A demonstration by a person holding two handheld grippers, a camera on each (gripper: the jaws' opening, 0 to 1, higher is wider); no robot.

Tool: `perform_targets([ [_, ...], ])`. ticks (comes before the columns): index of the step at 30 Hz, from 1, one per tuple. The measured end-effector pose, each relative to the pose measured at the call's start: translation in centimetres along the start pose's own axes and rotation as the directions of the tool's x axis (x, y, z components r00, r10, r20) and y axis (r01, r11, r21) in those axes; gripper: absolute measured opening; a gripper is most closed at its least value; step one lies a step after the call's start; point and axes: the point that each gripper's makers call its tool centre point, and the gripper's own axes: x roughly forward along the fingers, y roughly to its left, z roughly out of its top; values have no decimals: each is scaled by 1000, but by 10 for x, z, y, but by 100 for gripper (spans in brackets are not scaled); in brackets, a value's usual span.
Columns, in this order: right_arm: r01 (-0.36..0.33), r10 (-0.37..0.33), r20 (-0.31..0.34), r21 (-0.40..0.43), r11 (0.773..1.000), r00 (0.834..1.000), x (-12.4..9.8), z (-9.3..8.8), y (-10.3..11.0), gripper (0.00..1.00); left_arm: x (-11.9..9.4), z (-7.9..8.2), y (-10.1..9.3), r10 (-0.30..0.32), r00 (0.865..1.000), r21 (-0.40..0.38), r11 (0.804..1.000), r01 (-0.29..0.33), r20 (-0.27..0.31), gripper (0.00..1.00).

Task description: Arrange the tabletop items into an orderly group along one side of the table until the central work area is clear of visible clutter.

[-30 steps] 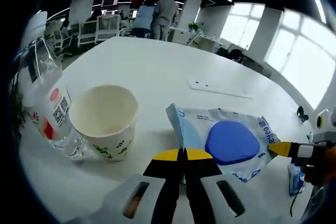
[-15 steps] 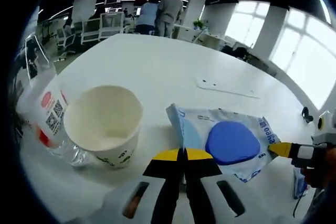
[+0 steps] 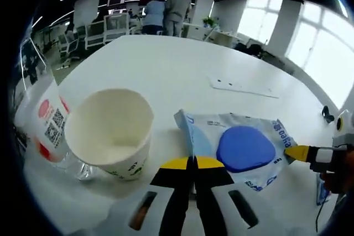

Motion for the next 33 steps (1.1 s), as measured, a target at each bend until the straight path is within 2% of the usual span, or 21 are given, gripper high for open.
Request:
perform_targets([
  [33, 7, -7, 1, -9, 1000, 1000, 2, -2, 3, 1, -5, -3, 8, 43, 999, 15, 999, -43, -18, 6],
])
